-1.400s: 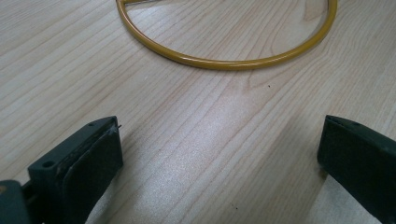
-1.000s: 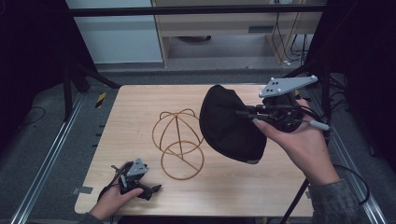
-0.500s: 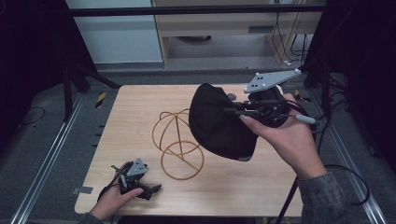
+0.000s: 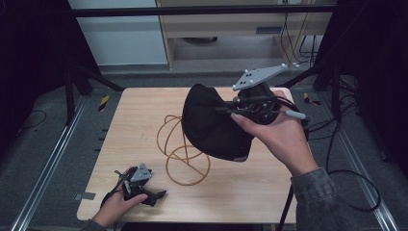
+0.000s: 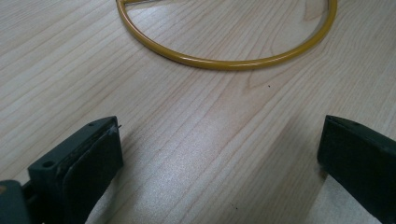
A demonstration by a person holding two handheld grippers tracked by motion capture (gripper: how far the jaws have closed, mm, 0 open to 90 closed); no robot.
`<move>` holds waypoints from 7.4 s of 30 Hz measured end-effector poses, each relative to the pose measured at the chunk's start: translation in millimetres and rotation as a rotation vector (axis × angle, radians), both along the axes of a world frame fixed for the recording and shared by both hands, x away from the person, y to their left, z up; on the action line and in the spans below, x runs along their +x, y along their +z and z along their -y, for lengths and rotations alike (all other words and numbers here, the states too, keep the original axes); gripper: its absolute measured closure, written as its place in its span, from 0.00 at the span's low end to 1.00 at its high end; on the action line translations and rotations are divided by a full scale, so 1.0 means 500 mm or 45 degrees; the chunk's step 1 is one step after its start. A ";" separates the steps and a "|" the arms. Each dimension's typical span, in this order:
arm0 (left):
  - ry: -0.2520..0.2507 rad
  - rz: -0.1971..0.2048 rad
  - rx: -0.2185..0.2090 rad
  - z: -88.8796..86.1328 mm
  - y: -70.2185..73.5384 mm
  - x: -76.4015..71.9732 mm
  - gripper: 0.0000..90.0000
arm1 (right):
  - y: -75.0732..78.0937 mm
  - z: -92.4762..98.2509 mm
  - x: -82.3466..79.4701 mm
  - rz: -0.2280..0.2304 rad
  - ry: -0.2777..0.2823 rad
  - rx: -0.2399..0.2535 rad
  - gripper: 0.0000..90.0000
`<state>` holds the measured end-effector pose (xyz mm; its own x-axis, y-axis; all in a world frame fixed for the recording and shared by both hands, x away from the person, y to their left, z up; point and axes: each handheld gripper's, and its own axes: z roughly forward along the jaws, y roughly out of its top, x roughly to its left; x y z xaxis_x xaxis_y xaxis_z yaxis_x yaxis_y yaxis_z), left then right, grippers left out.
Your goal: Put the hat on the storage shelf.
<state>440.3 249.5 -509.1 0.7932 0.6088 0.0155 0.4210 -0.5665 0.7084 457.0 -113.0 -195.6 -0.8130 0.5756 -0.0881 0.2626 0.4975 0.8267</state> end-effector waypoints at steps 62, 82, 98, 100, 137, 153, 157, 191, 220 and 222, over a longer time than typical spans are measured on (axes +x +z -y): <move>0.001 0.000 -0.003 0.000 0.000 0.000 0.00 | -0.028 -0.213 0.129 -0.140 0.099 -0.182 0.85; 0.001 0.000 -0.003 0.000 0.000 0.000 0.00 | -0.063 -0.249 0.147 -0.192 0.101 -0.259 0.84; 0.001 0.000 -0.003 0.000 0.000 0.000 0.00 | -0.074 -0.251 0.151 -0.206 0.083 -0.261 0.78; 0.001 0.000 -0.003 0.000 0.000 0.000 0.00 | -0.075 -0.249 0.152 -0.207 0.077 -0.257 0.75; 0.000 0.000 0.001 0.000 0.000 0.000 0.00 | -0.042 -0.185 0.113 -0.151 0.037 -0.152 0.69; 0.000 0.000 0.001 0.000 0.000 0.000 0.00 | -0.049 -0.108 0.085 -0.109 -0.077 -0.077 0.45; -0.002 0.000 0.003 0.000 0.000 0.000 0.00 | -0.055 -0.079 0.082 -0.086 -0.137 -0.067 0.32; -0.001 0.002 0.000 0.000 0.000 0.000 0.00 | -0.187 0.106 0.046 -0.080 -0.456 -0.041 0.10; -0.003 0.000 0.003 0.000 0.000 0.000 0.00 | -0.459 0.160 0.025 -0.275 -0.565 -0.087 0.11; -0.002 0.000 0.003 0.000 0.000 0.000 0.00 | -0.478 0.162 0.029 -0.282 -0.578 -0.084 0.12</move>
<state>440.2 249.6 -509.2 0.7942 0.6074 0.0168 0.4200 -0.5688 0.7071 471.3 -194.0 -434.4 -0.4852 0.8744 0.0099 0.6300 0.3417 0.6974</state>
